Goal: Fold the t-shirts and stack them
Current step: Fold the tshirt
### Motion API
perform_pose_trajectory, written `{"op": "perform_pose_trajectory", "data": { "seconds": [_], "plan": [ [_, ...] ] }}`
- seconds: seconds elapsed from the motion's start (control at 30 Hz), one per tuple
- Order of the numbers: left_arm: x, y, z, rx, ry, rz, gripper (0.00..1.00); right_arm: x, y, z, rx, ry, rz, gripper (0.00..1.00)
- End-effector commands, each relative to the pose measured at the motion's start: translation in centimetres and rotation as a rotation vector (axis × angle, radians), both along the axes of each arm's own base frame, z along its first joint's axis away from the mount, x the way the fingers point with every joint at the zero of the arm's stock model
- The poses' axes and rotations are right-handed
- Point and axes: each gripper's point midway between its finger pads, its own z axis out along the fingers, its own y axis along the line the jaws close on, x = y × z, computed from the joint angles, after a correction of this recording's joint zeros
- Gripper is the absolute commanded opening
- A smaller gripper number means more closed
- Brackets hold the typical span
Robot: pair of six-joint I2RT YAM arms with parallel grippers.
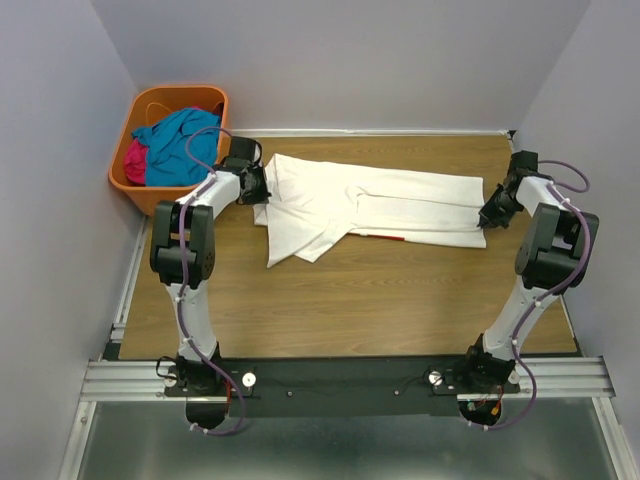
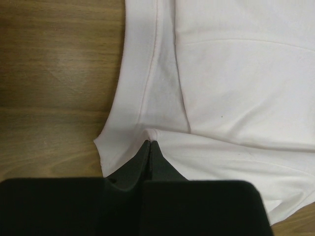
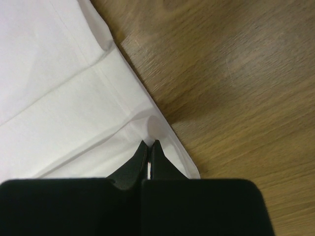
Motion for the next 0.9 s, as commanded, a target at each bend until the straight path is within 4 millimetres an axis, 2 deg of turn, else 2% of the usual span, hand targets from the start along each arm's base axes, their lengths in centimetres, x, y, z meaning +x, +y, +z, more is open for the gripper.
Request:
{"op": "perform_pose_trajectory", "data": {
  "seconds": [0.0, 0.13, 0.33, 0.53, 0.7, 0.87],
  "plan": [
    [1.8, 0.7, 0.7, 0.014, -0.051, 0.004, 0.0, 0.3, -1.2, -1.2, -0.056, 0.002, -0.035, 0.01],
    [2.1, 0.7, 0.6, 0.017, -0.05, -0.006, 0.0, 0.2, -1.4, -1.5, -0.061, 0.008, -0.043, 0.01],
    [2.4, 0.8, 1.4, 0.025, -0.079, 0.001, 0.0, 0.3, -1.9, -0.3, -0.094, -0.018, -0.055, 0.01],
    [2.6, 0.6, 0.7, 0.025, -0.074, -0.007, 0.0, 0.2, -1.8, -0.5, -0.087, -0.024, -0.07, 0.01],
    [2.8, 0.4, 1.2, 0.031, -0.094, -0.012, 0.0, 0.1, -1.7, -0.5, -0.09, -0.033, -0.07, 0.01],
    [3.0, 0.6, 0.3, 0.04, -0.085, 0.0, 0.0, 0.0, -1.6, -1.4, -0.08, -0.024, -0.072, 0.02]
  ]
}}
